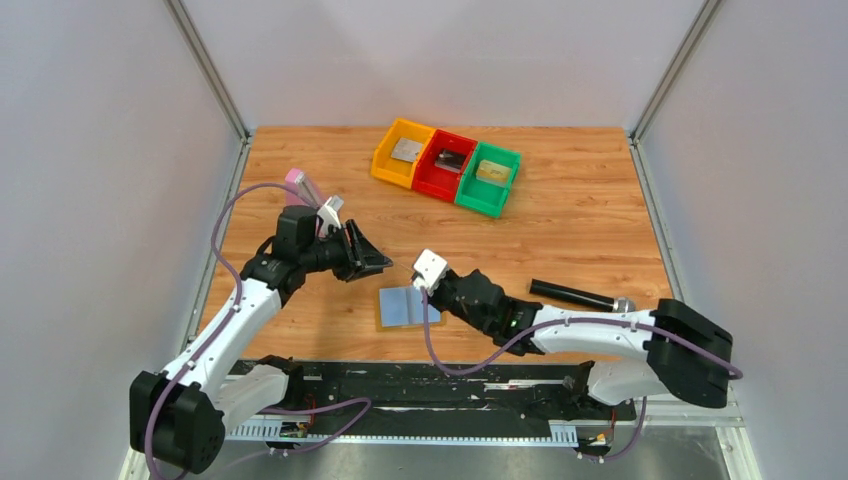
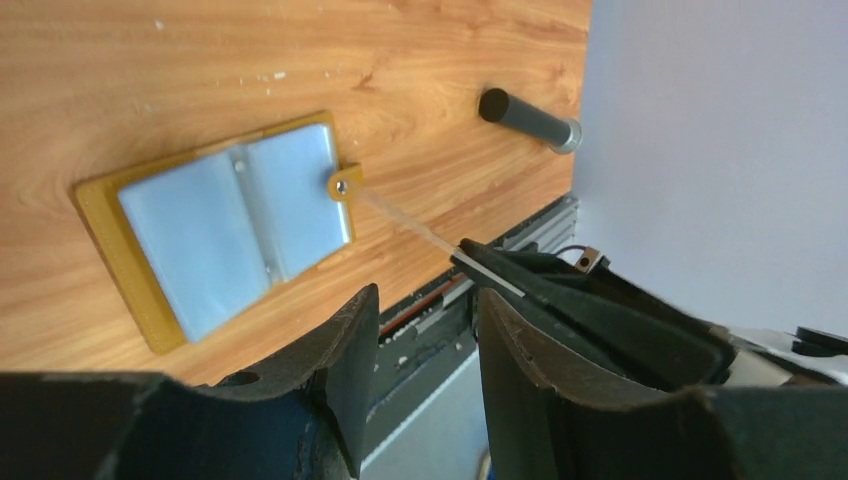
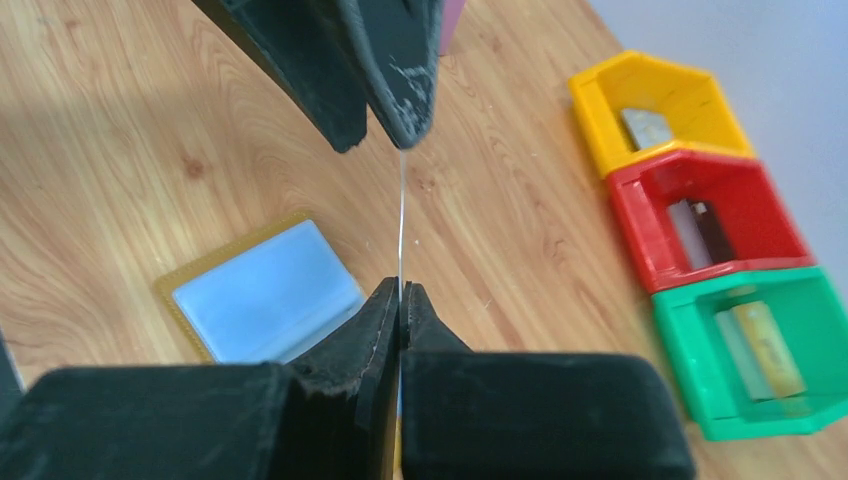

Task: Take the credit cards out of the card holder
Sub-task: Remove the credit card from the card holder.

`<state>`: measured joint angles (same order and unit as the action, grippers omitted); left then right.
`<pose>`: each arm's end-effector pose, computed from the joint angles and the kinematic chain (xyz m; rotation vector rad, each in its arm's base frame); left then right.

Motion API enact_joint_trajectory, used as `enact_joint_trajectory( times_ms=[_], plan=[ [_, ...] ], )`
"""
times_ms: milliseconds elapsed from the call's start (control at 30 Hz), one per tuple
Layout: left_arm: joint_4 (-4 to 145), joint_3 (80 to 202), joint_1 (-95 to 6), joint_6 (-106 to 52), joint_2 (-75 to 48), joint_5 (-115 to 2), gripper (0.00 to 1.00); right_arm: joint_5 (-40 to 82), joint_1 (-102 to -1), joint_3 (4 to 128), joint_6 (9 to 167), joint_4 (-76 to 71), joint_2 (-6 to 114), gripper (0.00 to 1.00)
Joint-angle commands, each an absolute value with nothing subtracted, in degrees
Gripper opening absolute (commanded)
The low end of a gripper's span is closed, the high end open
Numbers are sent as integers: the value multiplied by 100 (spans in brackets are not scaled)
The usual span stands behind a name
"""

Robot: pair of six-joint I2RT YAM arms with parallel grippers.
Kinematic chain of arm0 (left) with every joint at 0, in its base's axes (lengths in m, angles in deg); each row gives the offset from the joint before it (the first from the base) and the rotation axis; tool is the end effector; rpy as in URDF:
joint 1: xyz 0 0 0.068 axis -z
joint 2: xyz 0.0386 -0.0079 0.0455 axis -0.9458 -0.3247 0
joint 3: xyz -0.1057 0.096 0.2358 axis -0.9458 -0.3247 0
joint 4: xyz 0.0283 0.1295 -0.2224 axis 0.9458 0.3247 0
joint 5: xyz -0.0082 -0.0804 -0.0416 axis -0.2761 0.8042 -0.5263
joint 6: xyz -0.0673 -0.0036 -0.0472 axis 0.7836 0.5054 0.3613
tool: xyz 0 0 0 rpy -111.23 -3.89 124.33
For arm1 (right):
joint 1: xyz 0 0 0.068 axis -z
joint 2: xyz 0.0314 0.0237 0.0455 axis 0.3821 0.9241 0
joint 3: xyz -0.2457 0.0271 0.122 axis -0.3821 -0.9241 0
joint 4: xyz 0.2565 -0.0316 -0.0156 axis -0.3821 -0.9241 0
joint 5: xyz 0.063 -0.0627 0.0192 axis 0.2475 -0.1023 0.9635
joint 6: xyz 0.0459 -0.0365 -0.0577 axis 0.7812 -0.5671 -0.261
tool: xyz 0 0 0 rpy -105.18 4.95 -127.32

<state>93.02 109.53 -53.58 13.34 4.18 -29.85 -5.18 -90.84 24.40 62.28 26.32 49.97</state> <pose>0.2093 -0.1089 0.2444 -0.3537 2.4034 -1.2952 0.1373 0.2855 0.2159 -1.0907 1.4661 0.3191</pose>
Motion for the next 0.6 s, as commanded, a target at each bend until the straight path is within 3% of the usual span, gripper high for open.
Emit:
enact_joint_trajectory(
  times_ms=[0, 233, 567],
  plan=[
    [9664, 11288, -5374, 421, 537, -3148, 50, 745, -8414, 2856, 8212, 1444, 4508, 0],
    [9609, 11456, -5374, -83, 544, -2801, 51, 2836, -7332, 2948, 9587, 953, 4011, 0],
    [8884, 11390, -5374, 74, 289, -1792, 54, 3760, -6751, 3050, 10730, 907, 3635, 0]
  ],
)
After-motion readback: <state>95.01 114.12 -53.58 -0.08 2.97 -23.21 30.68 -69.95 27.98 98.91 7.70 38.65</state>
